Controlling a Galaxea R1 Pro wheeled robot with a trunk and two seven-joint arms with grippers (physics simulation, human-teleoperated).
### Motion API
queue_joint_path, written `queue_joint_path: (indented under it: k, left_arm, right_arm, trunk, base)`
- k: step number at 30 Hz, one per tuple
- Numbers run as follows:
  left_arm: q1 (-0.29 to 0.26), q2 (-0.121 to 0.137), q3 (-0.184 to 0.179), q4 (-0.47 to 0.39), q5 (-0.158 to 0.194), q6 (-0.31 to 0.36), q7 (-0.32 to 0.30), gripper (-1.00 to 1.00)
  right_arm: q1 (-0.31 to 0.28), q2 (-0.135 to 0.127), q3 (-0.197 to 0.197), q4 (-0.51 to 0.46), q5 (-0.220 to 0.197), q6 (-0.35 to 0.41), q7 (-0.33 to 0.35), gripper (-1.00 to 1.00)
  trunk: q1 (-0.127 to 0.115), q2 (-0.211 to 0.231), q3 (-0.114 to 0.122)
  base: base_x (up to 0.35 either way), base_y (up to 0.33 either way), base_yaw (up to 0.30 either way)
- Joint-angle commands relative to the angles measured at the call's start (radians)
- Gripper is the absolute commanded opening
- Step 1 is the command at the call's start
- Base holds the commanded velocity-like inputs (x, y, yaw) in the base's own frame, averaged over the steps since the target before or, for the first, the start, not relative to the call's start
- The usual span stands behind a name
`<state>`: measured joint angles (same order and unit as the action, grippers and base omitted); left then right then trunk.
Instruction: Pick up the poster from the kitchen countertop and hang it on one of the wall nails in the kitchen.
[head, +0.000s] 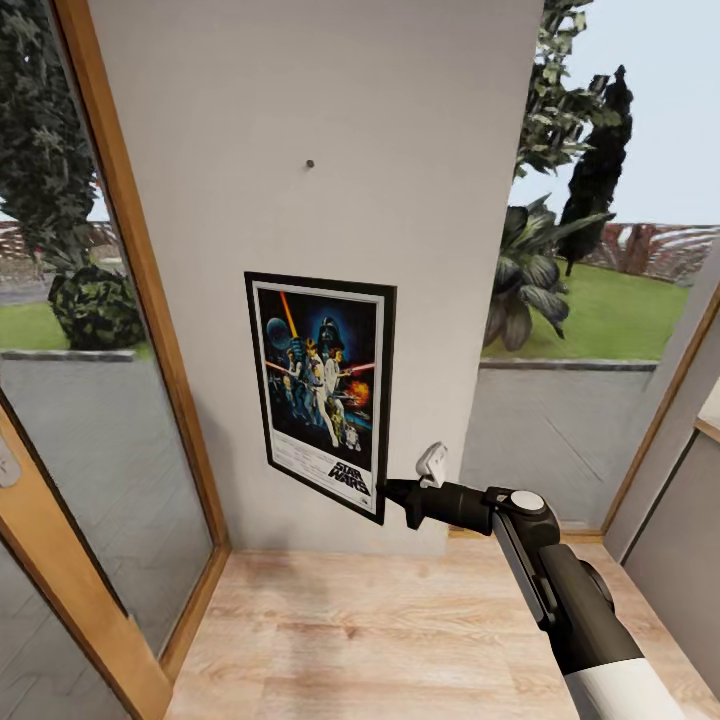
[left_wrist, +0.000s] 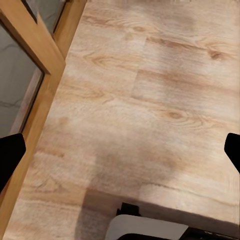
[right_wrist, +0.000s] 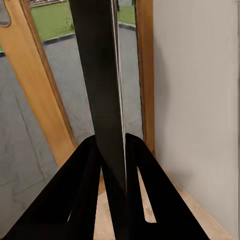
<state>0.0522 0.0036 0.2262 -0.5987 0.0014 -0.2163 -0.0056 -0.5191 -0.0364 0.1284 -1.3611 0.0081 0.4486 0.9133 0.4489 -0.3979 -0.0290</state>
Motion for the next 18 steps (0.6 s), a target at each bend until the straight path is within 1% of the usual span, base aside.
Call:
queue_joint_path:
  k: [1,6,11,15,18]
  left_arm:
    - [0.000,0.000,0.001,-0.001,0.000,-0.001,-0.001,1.00]
    - [0.000,0.000,0.001,-0.001,0.000,-0.001,-0.001,1.00]
    - [0.000,0.000,0.001,-0.001,0.000,-0.001,-0.001,1.00]
    - [0.000,0.000,0.001,-0.001,0.000,-0.001,-0.001,1.00]
    - [0.000,0.000,0.001,-0.001,0.000,-0.001,-0.001,1.00]
  right_arm:
    - [-0.001,0.000,0.000,-0.001,-0.002,0.008,0.004,-1.00]
    - [-0.001,0.000,0.000,-0.001,-0.002,0.008,0.003,-1.00]
    - [-0.001,0.000,0.000,-0.001,-0.002,0.008,0.001,-1.00]
    - [-0.001,0.000,0.000,-0.001,-0.002,0.008,0.001,-1.00]
    - [-0.001,0.000,0.000,-0.001,-0.002,0.008,0.001,-1.00]
  trunk:
    - [0.001,-0.002,-0.002]
    - [0.001,-0.002,-0.002]
    - [0.001,-0.002,-0.002]
    - [0.001,-0.002,-0.002]
    - [0.001,-0.002,-0.002]
  base:
    - [0.266,0.001,0.000]
    - [0.279,0.000,0.000]
    - [0.119,0.000,0.000]
    - [0.219,0.000,0.000]
    - [0.092,0.000,0.000]
